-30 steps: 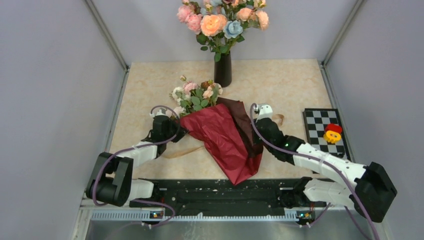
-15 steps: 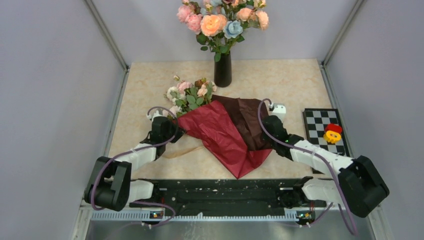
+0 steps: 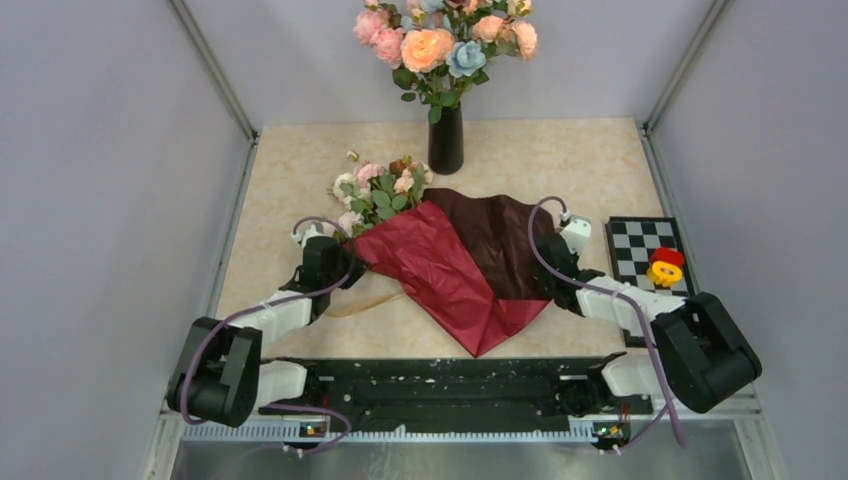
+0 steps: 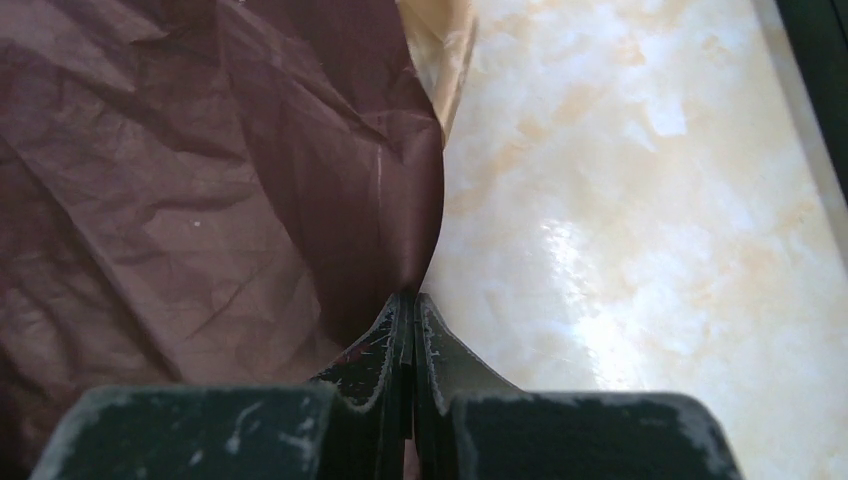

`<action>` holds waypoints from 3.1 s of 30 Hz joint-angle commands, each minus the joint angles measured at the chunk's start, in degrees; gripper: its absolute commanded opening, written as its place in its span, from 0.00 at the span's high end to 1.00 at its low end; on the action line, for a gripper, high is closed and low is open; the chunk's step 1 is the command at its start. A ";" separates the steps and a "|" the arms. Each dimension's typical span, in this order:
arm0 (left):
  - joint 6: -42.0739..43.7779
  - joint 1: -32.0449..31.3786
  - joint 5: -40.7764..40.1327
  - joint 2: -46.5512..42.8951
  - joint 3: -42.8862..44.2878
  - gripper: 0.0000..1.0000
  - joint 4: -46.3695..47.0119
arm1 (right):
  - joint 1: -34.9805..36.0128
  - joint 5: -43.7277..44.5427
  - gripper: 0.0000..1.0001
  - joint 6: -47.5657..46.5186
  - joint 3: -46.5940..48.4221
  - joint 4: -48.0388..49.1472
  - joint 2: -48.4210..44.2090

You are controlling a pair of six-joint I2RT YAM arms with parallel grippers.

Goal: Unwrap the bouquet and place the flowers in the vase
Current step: Unfold the wrapping paper at the center of the board.

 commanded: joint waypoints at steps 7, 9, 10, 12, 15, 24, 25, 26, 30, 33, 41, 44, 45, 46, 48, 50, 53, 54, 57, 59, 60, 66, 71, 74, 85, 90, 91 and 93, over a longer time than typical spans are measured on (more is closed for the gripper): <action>1.39 0.01 0.20 -2.15 -0.80 1.00 0.81 | -4.17 -1.89 0.44 4.36 -3.54 2.83 -5.34; 1.63 0.01 0.74 -2.26 -0.72 1.00 0.95 | -4.17 -2.65 0.33 2.96 -4.04 3.35 -8.22; 1.66 0.01 0.99 -2.35 -0.71 1.00 0.94 | -4.17 -3.57 0.31 1.82 -4.38 3.94 -10.00; 1.83 0.01 1.48 -2.54 -0.64 1.00 0.76 | -4.17 -4.83 0.30 -0.48 -4.93 4.69 -14.45; 1.99 0.01 2.04 -2.66 -0.45 1.00 0.48 | -4.08 -7.15 0.29 -4.59 -5.44 5.95 -22.13; 1.81 0.01 3.05 -1.72 -0.18 1.00 0.92 | -3.01 -38.00 0.38 -14.52 1.46 9.84 -17.86; 1.71 0.01 3.11 -1.70 -0.18 1.00 0.98 | -1.39 -40.78 0.38 -14.82 2.58 10.44 -16.15; 1.62 0.01 3.12 -1.69 -0.18 1.00 1.08 | 0.39 -42.38 0.39 -15.19 3.74 10.82 -14.44; 1.50 0.01 3.21 -1.70 -0.18 1.00 1.00 | 7.62 -44.95 0.42 -17.20 9.11 10.74 -6.89; 1.44 0.01 3.13 -1.79 -0.23 1.00 0.86 | 9.28 -49.55 0.48 -15.72 12.85 11.39 0.06; 1.37 0.01 3.08 -2.27 -0.66 1.00 0.63 | 9.57 -50.50 0.62 -15.38 20.22 5.05 15.69; 1.41 0.01 2.95 -2.42 -0.74 1.00 0.52 | 9.50 -47.85 0.63 -14.66 20.87 3.84 18.55; 1.42 0.01 2.87 -2.43 -0.84 1.00 0.48 | 9.33 -47.19 0.63 -14.58 20.96 3.71 19.37; 1.42 0.01 2.86 -2.44 -0.88 1.00 0.52 | 9.06 -46.68 0.63 -14.38 21.05 3.56 20.19; 1.50 0.01 2.86 -2.34 -0.86 1.00 0.47 | 8.15 -46.18 0.63 -13.98 21.10 3.61 21.70; 1.59 0.01 2.86 -2.23 -0.79 1.00 0.31 | 6.88 -45.88 0.64 -13.63 21.18 3.33 23.33; 1.67 0.01 2.79 -2.38 -0.80 1.00 0.13 | 4.10 -45.51 0.65 -13.40 20.89 3.04 24.21; 1.68 0.01 2.71 -2.49 -0.84 1.00 0.07 | 3.14 -45.57 0.65 -13.38 20.61 3.18 24.18; 1.68 0.01 2.39 -2.66 -0.92 1.00 -0.13 | 0.29 -45.31 0.65 -13.76 20.10 2.97 23.76; 1.62 0.01 2.25 -2.78 -0.97 1.00 -0.18 | -1.78 -44.66 0.64 -14.18 19.88 2.50 23.43; 1.63 0.01 2.20 -2.76 -1.00 1.00 -0.23 | -2.78 -44.44 0.64 -14.25 19.68 2.34 23.02; 1.81 0.01 1.89 -2.65 -0.97 1.00 -0.37 | -10.77 -42.48 0.64 -13.89 18.59 1.75 22.50; 2.52 0.01 1.71 -2.25 -0.72 1.00 -0.27 | -18.50 -42.16 0.63 -12.70 18.06 2.05 22.98; 3.09 0.01 1.69 -1.88 -0.42 1.00 -0.36 | -22.16 -40.90 0.61 -12.54 17.48 2.15 22.08; 5.04 0.01 3.91 1.28 2.90 1.00 -0.40 | -26.40 -41.43 0.48 -14.17 17.48 -0.26 12.83; 6.07 0.01 3.27 -2.58 3.11 0.72 -1.90 | -25.92 -53.16 0.40 -14.66 15.35 1.75 6.84; 6.35 0.01 2.77 -3.72 3.22 0.61 -2.80 | -25.43 -55.44 0.39 -14.85 14.90 2.16 5.65; 7.42 0.01 1.58 -6.08 3.59 0.41 -5.70 | -23.50 -59.34 0.38 -15.30 14.08 2.52 3.58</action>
